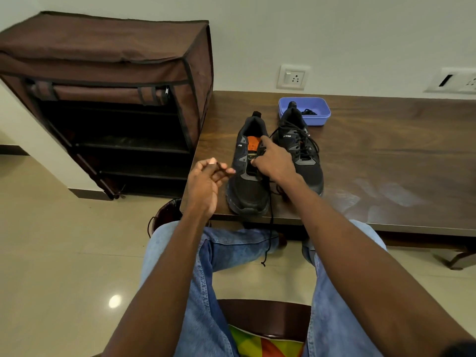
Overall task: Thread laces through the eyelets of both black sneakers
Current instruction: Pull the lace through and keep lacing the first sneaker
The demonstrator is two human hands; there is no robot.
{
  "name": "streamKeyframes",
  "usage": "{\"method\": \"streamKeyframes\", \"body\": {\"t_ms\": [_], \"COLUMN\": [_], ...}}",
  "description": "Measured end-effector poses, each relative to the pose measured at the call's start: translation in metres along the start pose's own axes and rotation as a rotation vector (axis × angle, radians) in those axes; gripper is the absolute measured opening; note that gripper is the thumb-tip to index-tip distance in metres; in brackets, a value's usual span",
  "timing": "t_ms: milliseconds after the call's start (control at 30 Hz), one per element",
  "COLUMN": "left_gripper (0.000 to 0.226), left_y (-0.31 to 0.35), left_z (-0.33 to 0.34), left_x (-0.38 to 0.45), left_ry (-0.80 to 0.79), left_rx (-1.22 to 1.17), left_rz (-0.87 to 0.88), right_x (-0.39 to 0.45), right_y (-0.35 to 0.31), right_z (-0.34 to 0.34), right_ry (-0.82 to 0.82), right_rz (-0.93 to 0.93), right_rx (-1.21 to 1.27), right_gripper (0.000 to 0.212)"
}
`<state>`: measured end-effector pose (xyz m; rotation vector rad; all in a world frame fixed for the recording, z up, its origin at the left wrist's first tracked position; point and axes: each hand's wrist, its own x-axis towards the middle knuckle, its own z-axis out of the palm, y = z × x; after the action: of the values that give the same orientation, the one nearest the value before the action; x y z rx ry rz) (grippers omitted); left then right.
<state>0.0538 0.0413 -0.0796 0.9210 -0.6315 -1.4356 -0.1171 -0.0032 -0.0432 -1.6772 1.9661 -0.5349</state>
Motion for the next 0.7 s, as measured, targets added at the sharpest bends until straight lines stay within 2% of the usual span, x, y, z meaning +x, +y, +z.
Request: {"method": "streamKeyframes", "body": {"t_ms": [33,100,167,233,300,367,400,467,533,600,633,700], "left_gripper": [0.012,0.013,0.012,0.011,0.009,0.012,0.015,0.012,0.004,0.009,0.012,0.011], "left_y": [0.005,0.011,0.012,0.009,-0.002,-0.020,-0.026,-0.033,-0.026,-0.013,-0.007,0.002], "left_z": [-0.006,-0.019,-0.026,-0.024,-0.017,-0.009,-0.007,-0.004,-0.007,-0.011,-0.013,-0.012], "left_x": [0.002,0.002,-0.004,-0.013,-0.024,-0.035,-0.039,-0.043,-0.037,-0.028,-0.022,-0.011], "left_ry": [-0.001,-0.079,-0.310,-0.611,-0.875,-1.018,-1.000,-0.834,-0.655,-0.443,-0.335,-0.124], "left_rx": [0.038,0.347,0.691,0.952,1.330,1.712,1.806,1.753,1.554,1.293,1.180,1.105], "left_rz": [-0.083,-0.254,-0.413,-0.592,-0.801,-1.015,-1.081,-1.079,-0.961,-0.844,-0.756,-0.472], "right_x": [0.002,0.004,0.007,0.009,0.010,0.011,0.011,0.011,0.013,0.016,0.016,0.019], "right_y": [-0.001,-0.004,-0.006,-0.005,-0.004,-0.002,-0.001,0.003,0.007,0.010,0.011,0.011], "right_z": [-0.004,-0.009,-0.010,-0.009,-0.010,-0.011,-0.011,-0.012,-0.012,-0.015,-0.017,-0.018], "right_ry": [-0.008,-0.030,-0.028,-0.023,-0.030,-0.033,-0.031,-0.030,-0.030,-0.035,-0.043,-0.062], "right_rz": [0.017,0.031,0.026,0.020,0.025,0.020,0.015,0.002,-0.003,0.009,0.020,0.020], "right_rx": [0.020,0.021,-0.002,-0.016,-0.009,0.007,0.016,0.020,0.024,0.071,0.091,0.065], "right_gripper": [0.060,0.055,0.055,0.059,0.061,0.063,0.063,0.064,0.069,0.074,0.074,0.073]}}
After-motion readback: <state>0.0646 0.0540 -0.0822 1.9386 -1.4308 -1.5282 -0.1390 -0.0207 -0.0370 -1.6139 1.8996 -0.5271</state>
